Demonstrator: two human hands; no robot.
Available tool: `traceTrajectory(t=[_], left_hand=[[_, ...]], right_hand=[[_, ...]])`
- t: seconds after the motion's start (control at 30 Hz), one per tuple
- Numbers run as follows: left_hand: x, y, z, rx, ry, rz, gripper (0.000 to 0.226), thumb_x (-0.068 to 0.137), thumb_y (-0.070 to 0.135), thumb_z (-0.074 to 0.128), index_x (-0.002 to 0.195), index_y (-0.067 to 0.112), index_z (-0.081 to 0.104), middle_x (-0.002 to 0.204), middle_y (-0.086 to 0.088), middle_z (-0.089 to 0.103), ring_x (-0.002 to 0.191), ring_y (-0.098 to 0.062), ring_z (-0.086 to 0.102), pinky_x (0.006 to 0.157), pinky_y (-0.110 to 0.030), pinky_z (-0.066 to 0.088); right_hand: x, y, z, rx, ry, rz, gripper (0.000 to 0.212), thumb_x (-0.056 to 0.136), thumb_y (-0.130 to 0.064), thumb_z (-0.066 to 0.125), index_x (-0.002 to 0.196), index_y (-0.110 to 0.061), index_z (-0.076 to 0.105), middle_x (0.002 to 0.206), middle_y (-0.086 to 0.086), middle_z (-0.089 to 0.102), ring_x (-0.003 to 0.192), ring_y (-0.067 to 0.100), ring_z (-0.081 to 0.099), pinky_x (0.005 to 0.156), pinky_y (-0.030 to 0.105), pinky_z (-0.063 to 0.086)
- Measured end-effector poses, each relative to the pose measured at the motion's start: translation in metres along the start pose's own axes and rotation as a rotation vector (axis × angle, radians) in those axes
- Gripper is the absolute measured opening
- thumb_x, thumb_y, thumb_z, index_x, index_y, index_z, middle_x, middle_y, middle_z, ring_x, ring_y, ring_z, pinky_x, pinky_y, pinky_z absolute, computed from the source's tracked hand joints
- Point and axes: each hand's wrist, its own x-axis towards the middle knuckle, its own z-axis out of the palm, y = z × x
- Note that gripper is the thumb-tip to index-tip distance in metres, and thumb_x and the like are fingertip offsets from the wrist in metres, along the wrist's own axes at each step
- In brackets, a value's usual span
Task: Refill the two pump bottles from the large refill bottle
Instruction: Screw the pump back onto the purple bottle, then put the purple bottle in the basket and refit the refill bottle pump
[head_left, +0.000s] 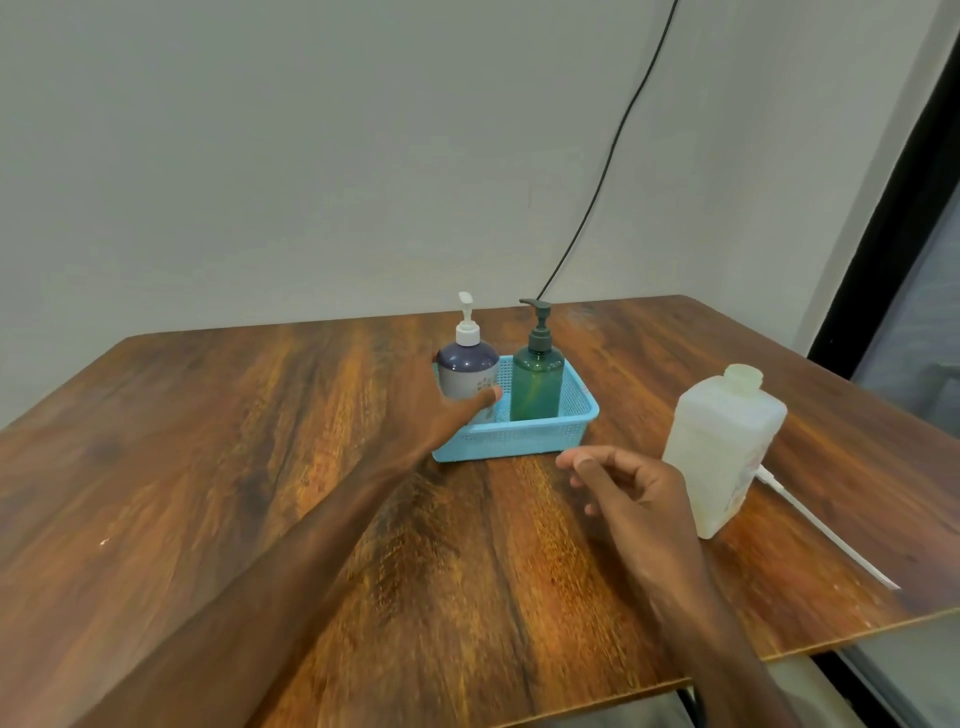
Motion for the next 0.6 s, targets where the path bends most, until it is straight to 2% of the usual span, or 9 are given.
traceTrajectory(t=[0.07, 0.13, 0.23, 0.3, 0.37, 0.43, 0.47, 0.5, 0.6], left_hand=[[-0.013, 0.001, 0.005, 0.061, 0.076, -0.001, 0.096, 0.074, 0.076, 0.077, 0.147, 0.02, 0.047, 0.139, 0.0, 0.06, 0.125, -0.02, 0.059, 0.098, -0.031, 0.052], [-0.032, 0.011, 0.008, 0.087, 0.181, 0.05, 0.099, 0.075, 0.082, 0.063, 0.148, 0.018, 0.045, 0.138, -0.005, 0.059, 0.124, -0.024, 0.058, 0.102, -0.039, 0.054], [-0.059, 0.043, 0.008, 0.021, 0.288, 0.287, 0.074, 0.084, 0.059, 0.072, 0.142, 0.021, 0.046, 0.134, 0.003, 0.057, 0.121, -0.018, 0.057, 0.099, -0.027, 0.051], [-0.078, 0.07, 0.013, -0.054, 0.291, 0.435, 0.062, 0.086, 0.041, 0.08, 0.137, 0.022, 0.05, 0.134, 0.009, 0.057, 0.121, -0.014, 0.056, 0.1, -0.028, 0.052], [-0.097, 0.094, 0.024, -0.131, 0.233, 0.47, 0.055, 0.087, 0.036, 0.082, 0.132, 0.029, 0.051, 0.132, 0.011, 0.057, 0.122, -0.01, 0.056, 0.102, -0.019, 0.048], [-0.113, 0.114, 0.04, -0.18, 0.076, 0.439, 0.056, 0.088, 0.04, 0.082, 0.13, 0.042, 0.045, 0.131, 0.019, 0.053, 0.12, 0.0, 0.053, 0.097, -0.006, 0.042], [-0.119, 0.122, 0.049, -0.175, -0.021, 0.421, 0.058, 0.088, 0.045, 0.082, 0.132, 0.043, 0.044, 0.133, 0.021, 0.05, 0.12, 0.004, 0.05, 0.097, -0.006, 0.042], [-0.121, 0.127, 0.059, -0.146, -0.094, 0.41, 0.064, 0.087, 0.051, 0.081, 0.137, 0.04, 0.042, 0.137, 0.02, 0.048, 0.123, 0.005, 0.047, 0.1, -0.01, 0.043], [-0.117, 0.136, 0.094, -0.053, -0.222, 0.367, 0.099, 0.077, 0.072, 0.078, 0.152, 0.035, 0.025, 0.154, 0.012, 0.04, 0.139, -0.01, 0.043, 0.114, -0.037, 0.047]], right_hand=[[-0.003, -0.001, -0.004, -0.037, 0.016, -0.022, 0.012, 0.094, -0.033, 0.067, 0.099, -0.035, 0.079, 0.096, -0.023, 0.075, 0.095, -0.002, 0.067, 0.09, 0.035, 0.057], [-0.008, -0.005, -0.011, -0.073, 0.044, -0.058, 0.012, 0.093, -0.035, 0.067, 0.1, -0.036, 0.078, 0.1, -0.025, 0.074, 0.1, -0.004, 0.066, 0.092, 0.034, 0.057], [-0.018, -0.014, -0.026, -0.094, 0.078, -0.13, 0.01, 0.093, -0.033, 0.068, 0.098, -0.036, 0.077, 0.097, -0.024, 0.074, 0.097, -0.007, 0.066, 0.085, 0.023, 0.055], [-0.026, -0.021, -0.039, -0.101, 0.082, -0.174, 0.008, 0.093, -0.032, 0.069, 0.094, -0.035, 0.077, 0.091, -0.022, 0.075, 0.093, -0.004, 0.068, 0.078, 0.022, 0.055], [-0.033, -0.026, -0.054, -0.113, 0.123, -0.212, 0.007, 0.093, -0.031, 0.07, 0.092, -0.032, 0.077, 0.084, -0.017, 0.076, 0.088, 0.0, 0.07, 0.075, 0.026, 0.056], [-0.038, -0.029, -0.073, -0.086, 0.245, -0.244, 0.011, 0.093, -0.03, 0.069, 0.086, -0.027, 0.077, 0.077, -0.009, 0.074, 0.078, 0.004, 0.069, 0.073, 0.026, 0.054], [-0.039, -0.028, -0.084, -0.043, 0.323, -0.249, 0.016, 0.094, -0.031, 0.068, 0.082, -0.024, 0.077, 0.074, -0.004, 0.073, 0.073, 0.006, 0.068, 0.069, 0.027, 0.053], [-0.038, -0.028, -0.095, 0.019, 0.397, -0.248, 0.021, 0.095, -0.034, 0.066, 0.08, -0.021, 0.076, 0.071, 0.0, 0.071, 0.068, 0.01, 0.065, 0.065, 0.027, 0.052], [-0.023, -0.02, -0.125, 0.104, 0.542, -0.205, 0.031, 0.099, -0.037, 0.06, 0.082, -0.015, 0.074, 0.071, 0.007, 0.069, 0.064, 0.017, 0.062, 0.058, 0.034, 0.051]])
